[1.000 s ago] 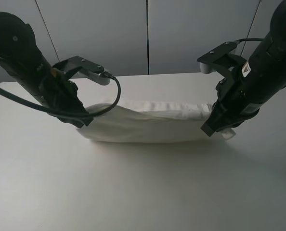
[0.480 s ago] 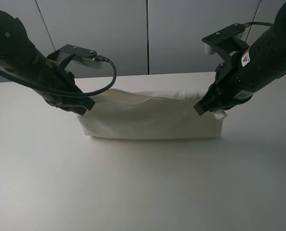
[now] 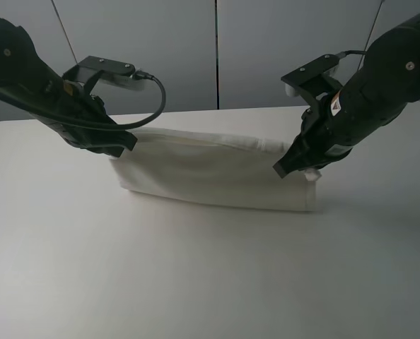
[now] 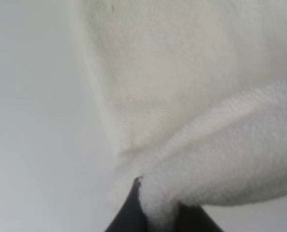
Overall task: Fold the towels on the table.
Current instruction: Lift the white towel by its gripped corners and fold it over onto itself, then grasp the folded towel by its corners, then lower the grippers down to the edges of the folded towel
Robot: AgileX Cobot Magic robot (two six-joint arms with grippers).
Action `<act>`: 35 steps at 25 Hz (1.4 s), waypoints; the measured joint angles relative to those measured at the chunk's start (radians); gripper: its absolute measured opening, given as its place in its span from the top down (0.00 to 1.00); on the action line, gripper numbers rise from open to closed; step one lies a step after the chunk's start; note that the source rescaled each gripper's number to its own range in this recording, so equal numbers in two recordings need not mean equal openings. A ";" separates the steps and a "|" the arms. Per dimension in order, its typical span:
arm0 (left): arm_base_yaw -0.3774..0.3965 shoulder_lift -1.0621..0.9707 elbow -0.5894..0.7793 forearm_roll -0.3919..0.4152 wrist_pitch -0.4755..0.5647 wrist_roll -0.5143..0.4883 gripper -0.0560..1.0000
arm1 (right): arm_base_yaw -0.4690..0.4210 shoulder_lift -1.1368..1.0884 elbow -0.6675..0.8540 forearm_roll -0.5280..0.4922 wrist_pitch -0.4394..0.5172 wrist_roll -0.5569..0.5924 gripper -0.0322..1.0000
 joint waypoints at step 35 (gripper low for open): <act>0.039 0.053 0.000 0.119 -0.115 -0.190 0.00 | -0.010 0.007 -0.006 -0.311 -0.007 0.577 0.00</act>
